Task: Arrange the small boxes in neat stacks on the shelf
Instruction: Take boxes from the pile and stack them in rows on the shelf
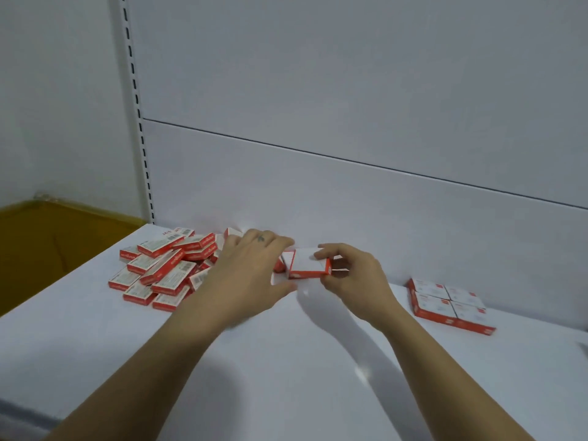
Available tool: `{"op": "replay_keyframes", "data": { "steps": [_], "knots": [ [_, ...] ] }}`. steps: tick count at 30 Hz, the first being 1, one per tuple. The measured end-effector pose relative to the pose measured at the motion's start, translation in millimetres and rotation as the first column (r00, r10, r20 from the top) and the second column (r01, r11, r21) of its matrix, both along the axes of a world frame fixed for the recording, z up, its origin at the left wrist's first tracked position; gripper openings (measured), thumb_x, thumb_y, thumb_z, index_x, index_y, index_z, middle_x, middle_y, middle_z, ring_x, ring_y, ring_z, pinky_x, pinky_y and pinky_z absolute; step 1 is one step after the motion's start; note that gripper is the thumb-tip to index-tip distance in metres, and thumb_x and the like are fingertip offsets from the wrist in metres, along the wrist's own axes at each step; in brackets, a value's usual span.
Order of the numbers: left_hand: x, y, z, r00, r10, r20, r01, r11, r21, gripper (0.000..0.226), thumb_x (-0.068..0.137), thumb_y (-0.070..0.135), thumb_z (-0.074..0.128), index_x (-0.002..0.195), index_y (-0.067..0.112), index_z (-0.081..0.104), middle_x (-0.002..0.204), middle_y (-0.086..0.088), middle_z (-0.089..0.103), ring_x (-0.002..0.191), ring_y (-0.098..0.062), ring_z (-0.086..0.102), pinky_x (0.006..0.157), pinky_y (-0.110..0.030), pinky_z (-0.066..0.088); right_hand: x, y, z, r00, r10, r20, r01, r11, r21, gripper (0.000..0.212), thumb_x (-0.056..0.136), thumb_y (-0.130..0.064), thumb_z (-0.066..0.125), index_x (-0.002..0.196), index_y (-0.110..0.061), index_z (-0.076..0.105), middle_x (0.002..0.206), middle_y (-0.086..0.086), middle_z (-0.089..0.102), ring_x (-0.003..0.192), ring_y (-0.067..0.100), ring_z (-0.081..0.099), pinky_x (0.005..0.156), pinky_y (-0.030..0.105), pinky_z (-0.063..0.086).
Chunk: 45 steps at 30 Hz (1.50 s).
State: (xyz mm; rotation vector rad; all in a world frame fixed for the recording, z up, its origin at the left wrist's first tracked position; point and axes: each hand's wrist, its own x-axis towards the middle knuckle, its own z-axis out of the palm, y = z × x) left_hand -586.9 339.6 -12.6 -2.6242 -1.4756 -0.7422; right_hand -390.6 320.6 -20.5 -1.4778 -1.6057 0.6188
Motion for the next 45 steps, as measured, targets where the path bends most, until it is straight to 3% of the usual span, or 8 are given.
{"op": "replay_keyframes", "data": {
  "steps": [4,10,16,24,34,39,43,45],
  "knots": [
    [44,14,6,0.996,-0.087,-0.037,0.086,0.996,-0.013,0.067,0.083,0.058,0.056,0.142,0.034,0.032,0.142,0.010,0.041,0.132,-0.015,0.032,0.104,-0.037,0.024,42,-11,1,0.990,-0.097,-0.107,0.098,0.995,0.007,0.037,0.076,0.012,0.066,0.092,-0.022,0.069,0.114,-0.013,0.065,0.091,0.008,0.068,0.076,0.029,0.059],
    [95,21,-6,0.984,-0.178,0.000,0.177,0.982,-0.069,0.071,0.084,0.056,0.057,0.144,0.033,0.027,0.144,0.008,0.039,0.133,-0.015,0.031,0.107,-0.037,0.024,88,-28,-7,0.960,-0.178,-0.217,0.183,0.983,0.006,0.049,0.076,0.013,0.067,0.105,-0.026,0.064,0.107,-0.010,0.068,0.095,0.011,0.068,0.075,0.028,0.059],
    [112,12,-30,0.964,-0.226,0.140,0.240,0.966,-0.094,0.073,0.085,0.050,0.061,0.146,0.032,0.025,0.147,0.011,0.036,0.133,-0.013,0.030,0.108,-0.032,0.023,101,-35,-12,0.955,-0.151,-0.254,0.162,0.986,0.027,0.054,0.075,0.015,0.064,0.110,-0.026,0.063,0.111,-0.009,0.067,0.097,0.013,0.066,0.070,0.023,0.054],
    [101,7,-44,0.938,-0.210,0.277,0.249,0.962,-0.113,0.083,0.080,0.046,0.069,0.147,0.036,0.021,0.142,0.013,0.042,0.128,-0.010,0.033,0.104,-0.029,0.028,96,-34,-20,0.955,-0.073,-0.288,0.063,0.997,-0.045,0.053,0.074,0.019,0.063,0.111,-0.018,0.065,0.109,-0.005,0.069,0.095,0.017,0.068,0.077,0.029,0.057],
    [102,8,-49,0.906,-0.257,0.337,0.312,0.942,-0.120,0.056,0.086,0.025,0.068,0.136,0.029,0.043,0.132,0.011,0.050,0.120,-0.008,0.045,0.099,-0.023,0.032,86,-36,-20,0.931,-0.052,-0.361,0.030,0.997,-0.067,0.054,0.075,0.023,0.060,0.114,-0.016,0.064,0.112,-0.008,0.068,0.090,0.014,0.068,0.069,0.023,0.052],
    [99,9,-49,0.891,-0.239,0.387,0.319,0.934,-0.158,0.061,0.087,0.031,0.067,0.139,0.035,0.037,0.128,0.017,0.049,0.100,0.010,0.035,0.094,-0.018,0.028,81,-37,-20,0.928,-0.082,-0.364,0.068,0.996,-0.050,0.055,0.077,0.018,0.064,0.115,-0.022,0.064,0.107,-0.008,0.069,0.091,0.011,0.069,0.069,0.022,0.054],
    [98,11,-48,0.872,-0.205,0.445,0.331,0.916,-0.227,0.062,0.088,0.041,0.063,0.140,0.044,0.029,0.118,0.022,0.045,0.106,0.003,0.041,0.093,-0.020,0.032,79,-38,-17,0.922,-0.092,-0.376,0.092,0.996,-0.018,0.054,0.078,0.013,0.068,0.116,-0.025,0.065,0.110,-0.007,0.070,0.092,0.016,0.070,0.080,0.029,0.057],
    [98,10,-48,0.842,-0.214,0.494,0.369,0.898,-0.241,0.052,0.091,0.041,0.056,0.138,0.043,0.032,0.116,0.023,0.048,0.106,0.004,0.046,0.090,-0.013,0.035,79,-38,-16,0.916,-0.098,-0.388,0.103,0.995,-0.007,0.049,0.081,0.010,0.067,0.116,-0.023,0.065,0.107,-0.005,0.071,0.087,0.020,0.072,0.083,0.032,0.057]
  ]
}}
